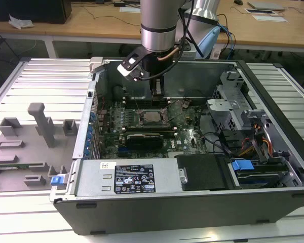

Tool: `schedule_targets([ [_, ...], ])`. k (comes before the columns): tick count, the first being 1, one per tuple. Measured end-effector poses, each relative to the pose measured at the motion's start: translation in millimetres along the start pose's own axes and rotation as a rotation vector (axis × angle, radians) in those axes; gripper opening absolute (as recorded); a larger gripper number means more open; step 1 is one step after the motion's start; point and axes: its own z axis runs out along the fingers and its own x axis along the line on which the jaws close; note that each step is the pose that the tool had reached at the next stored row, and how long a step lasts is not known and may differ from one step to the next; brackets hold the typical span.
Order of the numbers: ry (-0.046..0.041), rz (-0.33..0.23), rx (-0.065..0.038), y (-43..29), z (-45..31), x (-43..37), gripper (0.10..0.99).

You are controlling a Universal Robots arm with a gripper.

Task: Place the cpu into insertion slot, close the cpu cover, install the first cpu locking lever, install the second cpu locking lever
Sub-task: 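Close the cpu cover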

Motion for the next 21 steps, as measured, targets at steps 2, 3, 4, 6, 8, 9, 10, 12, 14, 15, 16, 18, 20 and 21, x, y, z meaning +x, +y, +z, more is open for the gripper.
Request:
schedule_targets([
  [2,0.0000,0.000,0.000,0.0,0.0,0.0,0.106],
  [3,-0.0001,0.000,0.000,0.0,-0.2,0.0,0.106],
  [4,0.0000,0.000,0.000,0.2,-2.8,0.0,0.106],
  [6,0.0002,0.000,0.000,0.4,-7.9,0.0,0.106],
  [8,0.0000,0.000,0.000,0.4,-8.0,0.0,0.106],
  [9,0.0000,0.000,0.000,0.5,-8.1,0.0,0.106],
  [10,-0.0001,0.000,0.000,1.3,-8.1,-0.1,0.106],
  [12,-0.0001,0.000,0.000,4.7,-7.9,-0.1,0.106],
  [14,0.0000,0.000,0.000,10.7,-7.5,-0.2,0.106],
  [15,0.0000,0.000,0.000,13.8,-7.4,-0.3,0.106],
  [16,0.0000,0.000,0.000,15.5,-7.3,-0.4,0.106],
  [18,0.0000,0.000,0.000,19.6,-7.1,-0.5,0.106],
  [20,0.0000,0.000,0.000,24.4,-6.9,-0.5,0.106],
  [21,0.0000,0.000,0.000,28.4,-6.6,-0.6,0.106],
])
